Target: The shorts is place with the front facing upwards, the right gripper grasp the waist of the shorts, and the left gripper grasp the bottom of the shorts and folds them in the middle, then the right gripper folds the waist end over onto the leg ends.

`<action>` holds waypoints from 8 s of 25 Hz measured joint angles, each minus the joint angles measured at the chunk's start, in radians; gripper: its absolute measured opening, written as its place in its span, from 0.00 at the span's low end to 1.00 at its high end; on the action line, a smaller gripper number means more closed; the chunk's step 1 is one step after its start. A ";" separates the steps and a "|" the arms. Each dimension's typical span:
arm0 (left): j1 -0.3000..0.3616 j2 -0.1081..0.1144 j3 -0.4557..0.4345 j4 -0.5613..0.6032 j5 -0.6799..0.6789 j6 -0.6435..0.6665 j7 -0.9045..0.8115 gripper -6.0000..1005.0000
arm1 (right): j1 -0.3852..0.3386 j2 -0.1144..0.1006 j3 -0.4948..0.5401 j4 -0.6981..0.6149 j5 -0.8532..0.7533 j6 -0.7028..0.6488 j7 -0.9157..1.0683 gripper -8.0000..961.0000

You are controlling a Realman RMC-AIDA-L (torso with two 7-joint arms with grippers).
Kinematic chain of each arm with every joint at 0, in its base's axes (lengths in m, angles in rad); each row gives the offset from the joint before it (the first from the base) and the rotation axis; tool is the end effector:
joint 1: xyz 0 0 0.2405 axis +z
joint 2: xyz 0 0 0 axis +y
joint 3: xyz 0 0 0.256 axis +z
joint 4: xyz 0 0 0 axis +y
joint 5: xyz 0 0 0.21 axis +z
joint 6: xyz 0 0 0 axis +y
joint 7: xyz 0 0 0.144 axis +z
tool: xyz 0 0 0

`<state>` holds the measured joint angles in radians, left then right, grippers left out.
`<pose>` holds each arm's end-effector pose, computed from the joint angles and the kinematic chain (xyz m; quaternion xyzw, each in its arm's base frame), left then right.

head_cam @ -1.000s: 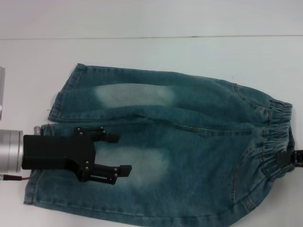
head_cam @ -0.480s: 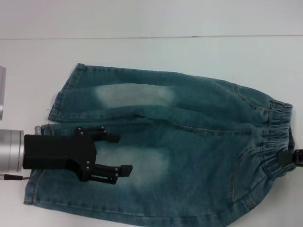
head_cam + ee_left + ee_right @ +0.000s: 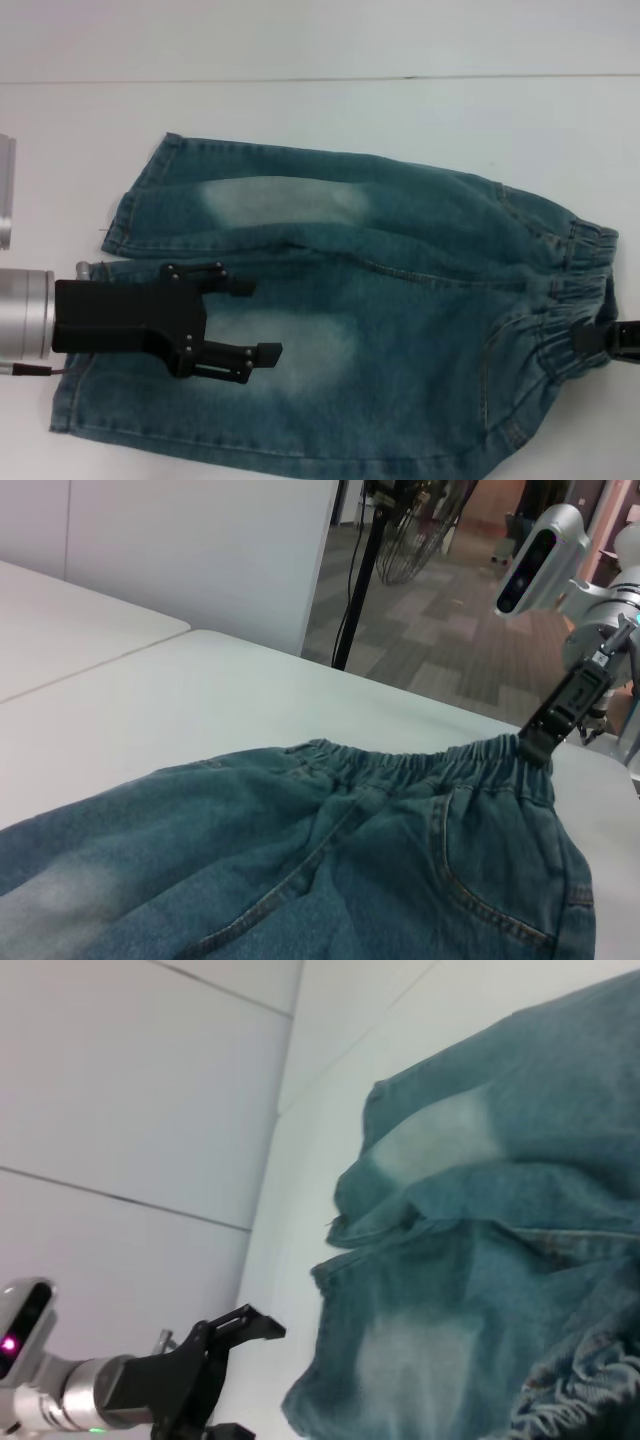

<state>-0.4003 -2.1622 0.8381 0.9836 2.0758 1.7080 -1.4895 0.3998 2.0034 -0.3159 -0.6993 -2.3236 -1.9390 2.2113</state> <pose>-0.2465 0.2920 -0.0033 -0.9659 -0.1732 -0.1821 0.0624 0.3245 0.2489 0.0572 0.7255 -0.6393 -0.2541 0.0228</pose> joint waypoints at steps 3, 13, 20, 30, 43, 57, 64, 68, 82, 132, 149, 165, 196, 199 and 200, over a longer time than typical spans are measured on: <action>0.000 -0.001 0.000 0.000 -0.001 -0.001 0.001 0.93 | 0.003 0.002 -0.001 0.004 0.003 -0.001 -0.003 0.08; 0.005 -0.002 -0.001 -0.003 -0.011 -0.011 0.002 0.93 | -0.013 0.006 0.008 0.009 0.050 -0.036 -0.008 0.07; 0.007 -0.002 -0.003 -0.003 -0.013 -0.011 0.006 0.93 | -0.019 -0.008 0.027 0.033 0.070 -0.037 0.018 0.07; 0.008 -0.002 -0.009 -0.003 -0.022 -0.011 0.009 0.93 | -0.009 -0.018 0.006 0.013 0.007 0.014 0.038 0.06; 0.039 0.027 -0.112 0.072 0.001 0.017 -0.277 0.93 | -0.016 -0.020 0.008 -0.066 0.002 0.026 -0.036 0.05; 0.048 0.046 -0.208 0.209 0.224 0.114 -0.658 0.93 | -0.007 -0.045 -0.031 -0.063 -0.024 0.102 -0.137 0.06; 0.031 0.057 -0.221 0.238 0.301 0.116 -0.754 0.93 | 0.011 -0.048 -0.025 -0.066 -0.020 0.131 -0.135 0.05; 0.022 0.059 -0.221 0.260 0.360 0.116 -0.814 0.93 | 0.014 -0.055 -0.007 -0.059 -0.017 0.162 -0.127 0.05; 0.008 0.060 -0.211 0.273 0.507 0.164 -0.962 0.93 | 0.041 -0.058 -0.008 -0.053 -0.021 0.171 -0.123 0.06; -0.053 0.034 -0.144 0.186 0.561 0.138 -0.893 0.43 | 0.047 -0.061 -0.020 -0.054 -0.018 0.162 -0.128 0.06; -0.056 0.031 -0.152 0.214 0.552 0.133 -0.890 0.09 | 0.048 -0.062 -0.007 -0.054 -0.017 0.154 -0.122 0.05; -0.060 0.053 -0.234 0.173 0.352 0.051 -0.780 0.09 | 0.029 -0.089 0.140 0.053 0.055 0.180 -0.091 0.06; -0.047 0.085 -0.307 0.140 0.495 0.259 -0.946 0.51 | 0.032 -0.079 0.109 0.044 0.052 0.184 -0.109 0.05; -0.045 0.084 -0.306 0.144 0.515 0.265 -0.953 0.62 | 0.034 -0.079 0.105 0.043 0.052 0.184 -0.110 0.06; -0.045 0.083 -0.305 0.144 0.519 0.269 -0.956 0.65 | 0.034 -0.079 0.103 0.043 0.052 0.183 -0.111 0.06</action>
<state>-0.4448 -2.0796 0.5334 1.1273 2.5953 1.9774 -2.4451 0.4338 1.9243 -0.2127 -0.6567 -2.2715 -1.7558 2.1001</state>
